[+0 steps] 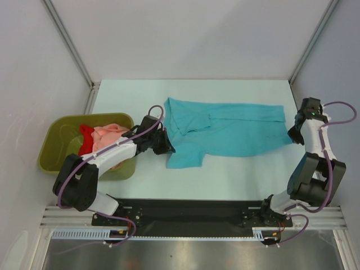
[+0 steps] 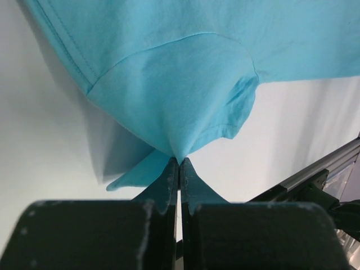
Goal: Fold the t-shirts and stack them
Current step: Fold the tshirt
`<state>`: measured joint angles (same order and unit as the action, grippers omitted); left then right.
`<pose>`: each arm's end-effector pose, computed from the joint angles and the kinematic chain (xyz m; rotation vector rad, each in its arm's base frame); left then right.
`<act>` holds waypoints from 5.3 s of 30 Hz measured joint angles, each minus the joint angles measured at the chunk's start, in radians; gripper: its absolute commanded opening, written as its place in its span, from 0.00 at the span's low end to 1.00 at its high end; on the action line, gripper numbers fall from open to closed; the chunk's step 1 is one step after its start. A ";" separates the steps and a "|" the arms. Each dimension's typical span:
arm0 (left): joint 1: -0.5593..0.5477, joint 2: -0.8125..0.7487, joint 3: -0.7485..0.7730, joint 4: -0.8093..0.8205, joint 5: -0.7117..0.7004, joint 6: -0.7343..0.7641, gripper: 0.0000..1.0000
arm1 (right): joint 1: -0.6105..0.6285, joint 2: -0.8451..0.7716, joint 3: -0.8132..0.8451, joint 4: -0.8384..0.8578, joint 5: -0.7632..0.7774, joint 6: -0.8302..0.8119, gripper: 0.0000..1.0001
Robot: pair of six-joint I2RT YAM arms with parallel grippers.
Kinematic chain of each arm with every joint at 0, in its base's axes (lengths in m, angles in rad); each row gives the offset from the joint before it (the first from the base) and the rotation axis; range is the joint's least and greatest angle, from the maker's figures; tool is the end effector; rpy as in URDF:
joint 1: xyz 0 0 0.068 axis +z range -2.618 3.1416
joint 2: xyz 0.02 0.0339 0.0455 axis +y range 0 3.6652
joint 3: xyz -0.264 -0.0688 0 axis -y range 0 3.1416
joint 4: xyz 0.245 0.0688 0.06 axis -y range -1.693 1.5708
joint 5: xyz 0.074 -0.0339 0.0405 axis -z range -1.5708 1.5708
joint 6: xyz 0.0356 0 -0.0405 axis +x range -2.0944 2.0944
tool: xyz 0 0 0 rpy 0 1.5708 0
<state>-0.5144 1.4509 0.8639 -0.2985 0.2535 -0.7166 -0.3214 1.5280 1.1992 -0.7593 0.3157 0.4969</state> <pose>0.2518 -0.1526 0.2059 -0.1452 2.6057 -0.8082 0.2906 -0.1084 0.2594 1.1334 2.3565 -0.3579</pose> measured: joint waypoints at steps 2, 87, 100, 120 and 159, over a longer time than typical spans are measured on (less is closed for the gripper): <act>-0.003 0.000 0.000 -0.004 -0.004 0.000 0.00 | -0.049 -0.045 -0.036 0.003 -0.014 -0.019 0.00; 0.158 0.766 1.037 -0.299 -0.056 0.059 0.00 | -0.087 0.642 0.559 0.011 -0.246 -0.162 0.00; 0.167 0.825 1.096 -0.351 -0.054 0.053 0.18 | -0.076 0.668 0.606 -0.008 -0.241 -0.161 0.21; 0.121 0.426 0.663 -0.384 -0.180 0.175 0.71 | -0.145 0.302 0.175 -0.004 -0.304 -0.164 0.80; 0.182 0.533 0.565 -0.233 -0.198 0.140 0.64 | -0.254 0.335 -0.012 0.284 -0.565 -0.063 0.53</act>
<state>-0.3328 1.9839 1.4284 -0.5316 0.0559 -0.5770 -0.5758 1.8633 1.1873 -0.4755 -0.2489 0.4335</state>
